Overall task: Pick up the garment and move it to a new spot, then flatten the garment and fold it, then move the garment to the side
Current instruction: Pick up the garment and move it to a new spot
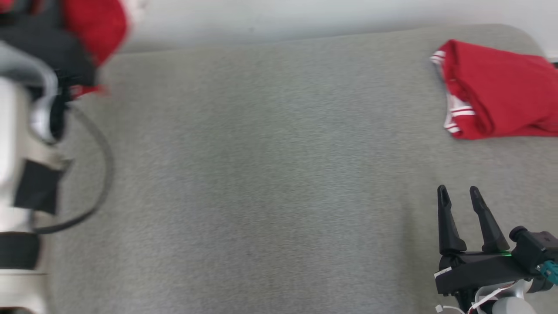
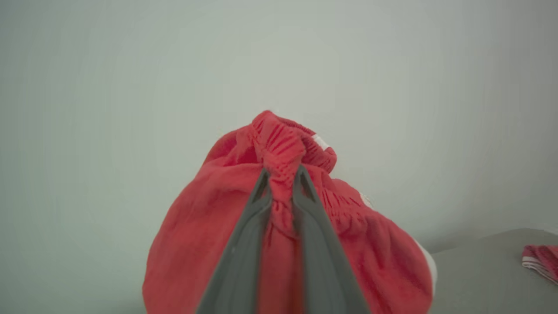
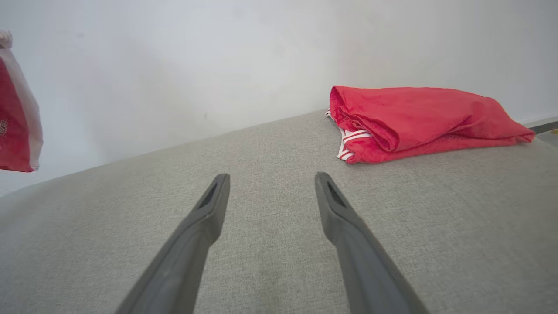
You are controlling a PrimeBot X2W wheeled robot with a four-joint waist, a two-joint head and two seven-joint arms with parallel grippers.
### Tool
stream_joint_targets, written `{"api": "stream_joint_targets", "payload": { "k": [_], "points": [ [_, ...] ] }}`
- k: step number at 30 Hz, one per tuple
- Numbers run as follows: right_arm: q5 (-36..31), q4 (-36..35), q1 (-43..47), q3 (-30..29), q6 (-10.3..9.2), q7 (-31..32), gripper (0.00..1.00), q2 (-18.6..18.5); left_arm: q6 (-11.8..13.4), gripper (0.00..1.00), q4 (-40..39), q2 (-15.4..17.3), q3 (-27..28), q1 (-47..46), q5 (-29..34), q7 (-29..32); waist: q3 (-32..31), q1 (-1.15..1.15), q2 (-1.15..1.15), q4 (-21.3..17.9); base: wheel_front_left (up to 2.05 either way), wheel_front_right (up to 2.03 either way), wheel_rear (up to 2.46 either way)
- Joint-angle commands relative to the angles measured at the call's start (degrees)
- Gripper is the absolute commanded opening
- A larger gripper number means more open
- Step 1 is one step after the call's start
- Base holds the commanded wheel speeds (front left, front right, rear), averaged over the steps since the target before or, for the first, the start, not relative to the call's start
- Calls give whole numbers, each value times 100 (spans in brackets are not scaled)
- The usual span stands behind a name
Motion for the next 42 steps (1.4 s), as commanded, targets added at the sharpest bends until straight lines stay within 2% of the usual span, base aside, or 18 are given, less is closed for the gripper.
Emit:
{"api": "stream_joint_targets", "payload": {
  "k": [1,6,7,10,15,22,28,35,40,41,42],
  "points": [
    [44,81,16,11,3,-83,100,45,8,0,-270,-209,-121,-36,-107,97,-197,0,0,-371,0,0,0],
    [112,298,-13,3,3,-232,100,116,22,0,-876,-919,-529,13,-235,313,-244,0,0,-765,0,0,0],
    [112,298,-13,3,3,-232,100,116,22,0,-876,-919,-529,13,-235,313,-244,0,0,-765,0,0,0],
    [134,414,-38,8,3,-298,100,153,36,0,-1034,-1341,-755,87,-367,358,-250,0,0,-978,0,0,0],
    [181,569,-95,25,3,-385,100,191,154,0,-1177,-1625,-1202,330,-749,316,-223,0,0,-1227,0,0,0],
    [193,669,-98,-24,3,-475,100,172,557,0,-1195,-1636,-1947,1067,-1489,-19,-169,0,0,-1239,0,0,0],
    [135,678,-144,-14,3,-474,100,137,886,0,-731,-1643,-1940,1917,-1688,-550,-113,0,0,-1036,0,0,0],
    [106,634,-173,-38,3,-429,100,67,929,0,-253,-1309,-1777,2862,-1790,-1041,-128,0,0,-760,0,0,0],
    [77,600,-61,-6,3,-350,100,31,863,0,-185,-1103,-1732,3209,-1799,-1199,-270,0,0,-491,0,0,0],
    [71,592,-42,-7,3,-330,100,25,865,7,-208,-1089,-1730,3232,-1770,-1232,-310,0,0,-439,0,0,0],
    [69,577,-28,-1,3,-324,100,16,857,75,-245,-1068,-1735,3258,-1725,-1275,-350,0,0,-390,0,0,0]
  ]
}}
